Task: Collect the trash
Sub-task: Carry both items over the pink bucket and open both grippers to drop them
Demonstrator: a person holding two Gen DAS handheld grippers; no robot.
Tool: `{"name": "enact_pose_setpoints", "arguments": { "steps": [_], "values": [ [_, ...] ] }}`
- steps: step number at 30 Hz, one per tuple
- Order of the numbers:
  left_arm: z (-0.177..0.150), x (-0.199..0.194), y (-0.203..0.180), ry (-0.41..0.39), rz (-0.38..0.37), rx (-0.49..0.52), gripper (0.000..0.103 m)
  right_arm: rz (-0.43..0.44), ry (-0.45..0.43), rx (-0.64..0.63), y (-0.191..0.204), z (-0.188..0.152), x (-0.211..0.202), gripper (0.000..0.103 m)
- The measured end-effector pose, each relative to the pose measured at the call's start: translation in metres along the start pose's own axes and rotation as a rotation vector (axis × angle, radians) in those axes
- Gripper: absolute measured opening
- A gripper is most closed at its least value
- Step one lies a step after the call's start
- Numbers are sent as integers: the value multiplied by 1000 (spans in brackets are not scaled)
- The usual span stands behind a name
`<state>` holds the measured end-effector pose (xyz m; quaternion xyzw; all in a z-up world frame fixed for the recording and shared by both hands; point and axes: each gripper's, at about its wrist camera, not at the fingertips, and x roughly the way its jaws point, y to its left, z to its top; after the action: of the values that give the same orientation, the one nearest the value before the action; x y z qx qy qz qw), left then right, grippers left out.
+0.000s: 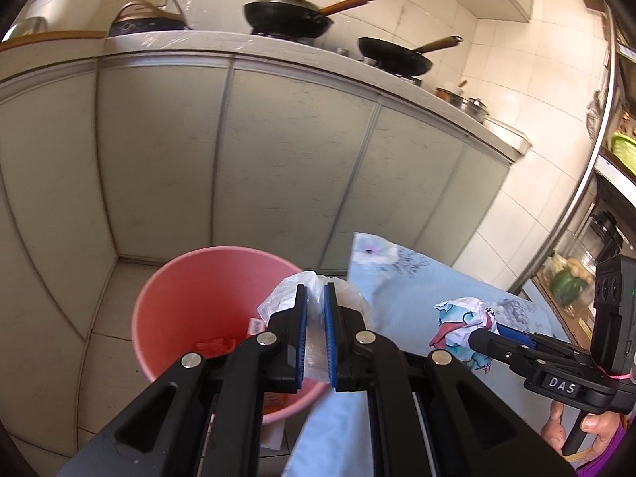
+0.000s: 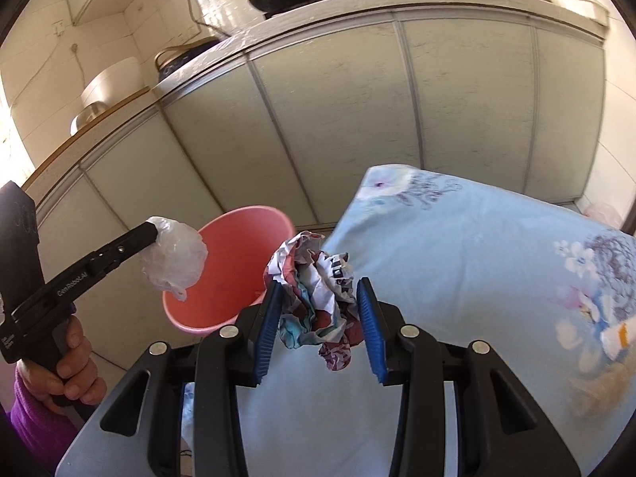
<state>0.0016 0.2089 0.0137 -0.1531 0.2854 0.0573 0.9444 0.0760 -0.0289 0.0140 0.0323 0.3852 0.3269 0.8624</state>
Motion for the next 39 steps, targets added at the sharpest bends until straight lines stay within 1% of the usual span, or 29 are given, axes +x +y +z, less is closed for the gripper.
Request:
{"name": "enact_pose_setpoints", "arguments": {
  "steps": [3,7,11,18,22,25,27,28,30,34,39],
  "values": [
    [-6,6,19,23,41,-20,7,32,27,-38,20,7,18,39],
    [-17,19,42,76,89,-48,8,67,67,-85,45,11,44,40],
    [-27,31,57,116,117,-72,8,83,106,-112,63,14,68,40],
    [-37,44,64,146,135,-87,8,89,149,-145,81,14,99,40],
    [-39,48,65,151,148,-90,9,92,173,-153,87,12,113,43],
    [-39,51,65,155,160,-99,17,100,188,-148,88,11,118,46],
    [-39,52,66,162,169,-106,26,105,194,-144,87,11,118,47],
    [-39,52,67,164,169,-111,27,109,195,-142,86,11,118,47],
    [-39,52,68,167,169,-118,28,119,193,-141,86,11,117,48],
    [-38,48,68,156,168,-127,28,106,172,-141,84,11,109,48],
    [-36,43,65,147,163,-125,28,69,147,-129,74,6,94,48]
  ]
}}
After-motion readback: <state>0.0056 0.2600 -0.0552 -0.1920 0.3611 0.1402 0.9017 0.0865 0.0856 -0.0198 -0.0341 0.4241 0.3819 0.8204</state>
